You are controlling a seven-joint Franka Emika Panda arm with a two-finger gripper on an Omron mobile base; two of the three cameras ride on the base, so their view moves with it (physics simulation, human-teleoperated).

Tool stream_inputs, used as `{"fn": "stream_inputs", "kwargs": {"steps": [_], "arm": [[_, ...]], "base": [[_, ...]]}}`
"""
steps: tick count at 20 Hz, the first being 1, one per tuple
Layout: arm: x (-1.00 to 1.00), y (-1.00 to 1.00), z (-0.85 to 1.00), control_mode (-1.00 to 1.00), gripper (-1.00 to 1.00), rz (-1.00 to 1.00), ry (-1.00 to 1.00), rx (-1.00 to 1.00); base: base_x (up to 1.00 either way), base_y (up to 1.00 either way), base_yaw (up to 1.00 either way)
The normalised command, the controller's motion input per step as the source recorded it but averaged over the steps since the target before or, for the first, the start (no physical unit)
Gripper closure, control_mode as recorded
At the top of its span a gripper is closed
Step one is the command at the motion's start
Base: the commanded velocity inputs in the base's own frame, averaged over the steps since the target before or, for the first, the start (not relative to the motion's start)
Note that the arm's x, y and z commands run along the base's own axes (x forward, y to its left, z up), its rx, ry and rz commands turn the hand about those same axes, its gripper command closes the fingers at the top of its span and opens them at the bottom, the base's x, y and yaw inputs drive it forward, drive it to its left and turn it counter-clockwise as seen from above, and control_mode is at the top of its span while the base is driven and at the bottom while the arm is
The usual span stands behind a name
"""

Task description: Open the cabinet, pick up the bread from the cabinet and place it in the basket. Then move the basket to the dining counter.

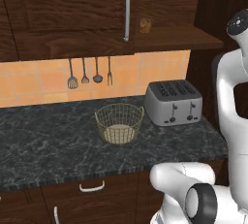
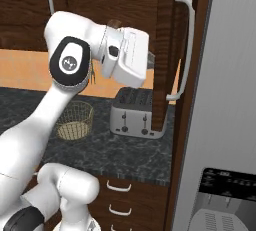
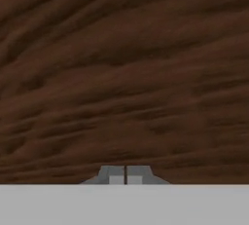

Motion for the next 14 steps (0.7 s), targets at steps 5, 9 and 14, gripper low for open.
{"fn": "stream_inputs", "kwargs": {"steps": [5, 9, 14], "arm": [[-0.30, 0.47, 0.07, -1.00, 1.00, 0.20, 0.02, 0.09], [-0.21, 0.94, 0.00, -1.00, 1.00, 0.47, 0.01, 0.09], [-0.01, 1.00, -0.01, -1.00, 1.00, 0.63, -0.08, 0.00]], "base": [[0.00, 0.00, 0.00], [0.00, 0.00, 0.00], [0.00, 0.00, 0.00]]}}
